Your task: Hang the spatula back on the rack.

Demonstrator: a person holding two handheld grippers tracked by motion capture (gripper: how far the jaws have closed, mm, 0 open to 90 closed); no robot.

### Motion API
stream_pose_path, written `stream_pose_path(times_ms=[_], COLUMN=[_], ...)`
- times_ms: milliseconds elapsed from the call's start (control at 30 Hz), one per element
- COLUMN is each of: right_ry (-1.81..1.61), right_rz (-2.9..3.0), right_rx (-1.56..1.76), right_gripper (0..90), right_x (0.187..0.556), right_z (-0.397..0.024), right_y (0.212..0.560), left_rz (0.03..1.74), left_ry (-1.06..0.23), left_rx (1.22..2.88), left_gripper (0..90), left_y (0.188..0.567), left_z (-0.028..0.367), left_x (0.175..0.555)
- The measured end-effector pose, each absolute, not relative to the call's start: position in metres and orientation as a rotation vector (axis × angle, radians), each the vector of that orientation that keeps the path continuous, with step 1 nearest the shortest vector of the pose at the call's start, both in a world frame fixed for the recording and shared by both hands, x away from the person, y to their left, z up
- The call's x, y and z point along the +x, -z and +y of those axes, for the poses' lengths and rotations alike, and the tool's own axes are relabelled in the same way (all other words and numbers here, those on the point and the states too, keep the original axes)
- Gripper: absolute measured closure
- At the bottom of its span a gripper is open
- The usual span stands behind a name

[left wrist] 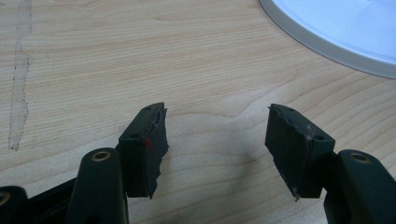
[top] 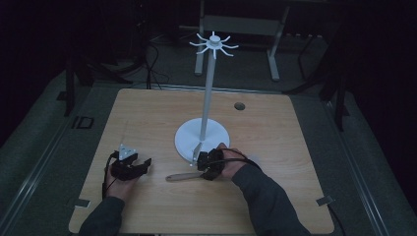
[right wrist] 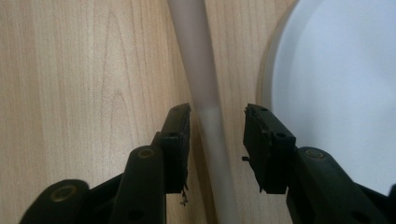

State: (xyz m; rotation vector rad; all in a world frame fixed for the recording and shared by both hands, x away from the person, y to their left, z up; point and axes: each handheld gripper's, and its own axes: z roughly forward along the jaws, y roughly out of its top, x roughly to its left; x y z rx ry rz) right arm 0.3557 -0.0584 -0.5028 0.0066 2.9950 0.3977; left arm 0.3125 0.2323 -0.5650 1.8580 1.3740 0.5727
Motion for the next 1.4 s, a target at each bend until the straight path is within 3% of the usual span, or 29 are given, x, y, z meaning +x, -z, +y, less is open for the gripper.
stream_pose_path(times_ms=[867,1400], right_ry=[-0.191,-0.527], right_rz=[3.108,2.951], right_rx=[-0.066,0.032], right_gripper=[74.6,76.5], right_x=[0.367,0.357], right_z=[-0.034,-0.065], right_y=[0.521,0.491], left_rz=[1.374,1.376], left_ry=[-0.570,-0.575], left_rx=[1.859,1.860], left_gripper=[38.6,38.7], left_y=[0.565,0.565], left_z=[0.234,0.233], left_x=[0.312,0.312])
